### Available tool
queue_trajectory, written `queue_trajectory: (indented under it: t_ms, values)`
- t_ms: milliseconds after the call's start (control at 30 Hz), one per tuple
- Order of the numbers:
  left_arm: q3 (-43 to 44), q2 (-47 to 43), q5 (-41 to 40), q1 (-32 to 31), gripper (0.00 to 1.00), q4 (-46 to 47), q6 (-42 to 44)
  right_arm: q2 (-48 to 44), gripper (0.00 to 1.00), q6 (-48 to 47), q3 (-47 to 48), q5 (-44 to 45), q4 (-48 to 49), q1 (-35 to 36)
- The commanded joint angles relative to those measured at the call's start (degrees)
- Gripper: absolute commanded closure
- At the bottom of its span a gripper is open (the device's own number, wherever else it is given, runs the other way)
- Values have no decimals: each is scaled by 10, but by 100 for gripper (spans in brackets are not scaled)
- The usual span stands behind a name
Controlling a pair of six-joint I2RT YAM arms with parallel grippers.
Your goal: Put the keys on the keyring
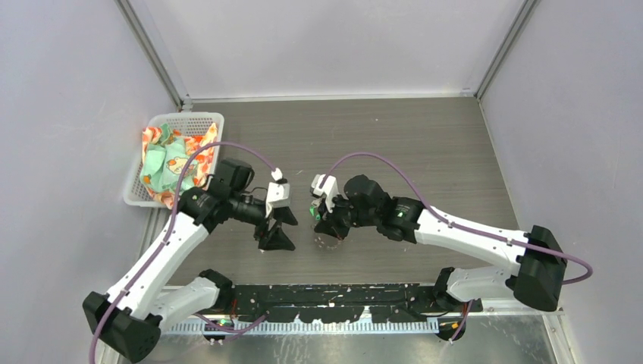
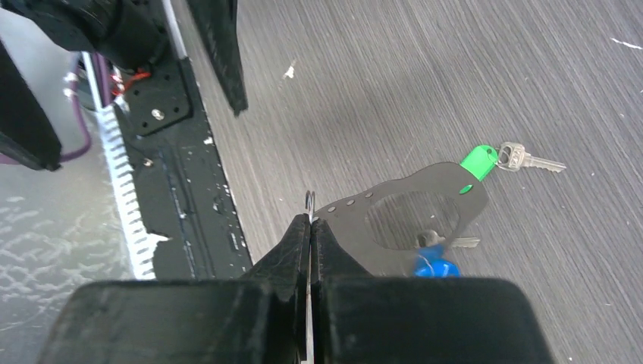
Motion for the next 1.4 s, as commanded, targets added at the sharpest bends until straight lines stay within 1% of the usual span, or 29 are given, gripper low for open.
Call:
queue_trajectory:
  t_ms: [0,100,233,367,500,733,833,1067,1300,1367]
  values:
    - [-10,-31,-32,-46,32,44,33,-45,99,41,1,-26,43,6]
    - [-23,-32,-67,-61,35,70,32,-57,99,47,1,-37,42,14]
    - [-18,-8,-64,-70,35,95,19,-62,99,53,2,-45,38,19]
    - [-3,30,-77,-78,38,118,-2,-67,99,55,6,-51,37,24]
    - [0,32,-48,-82,44,118,-6,-66,99,55,12,-54,35,24]
    - [-6,24,-38,-99,59,118,3,-56,99,51,19,-67,35,24]
    - [-6,24,-34,-100,63,119,5,-49,99,52,24,-70,38,25]
    - [-8,15,-36,-100,69,122,-2,-39,99,67,23,-69,59,24]
    - [-13,5,-37,-103,70,135,-21,-32,99,79,27,-70,71,25]
    - [-18,1,-42,-105,73,135,-19,-32,99,81,28,-72,77,25]
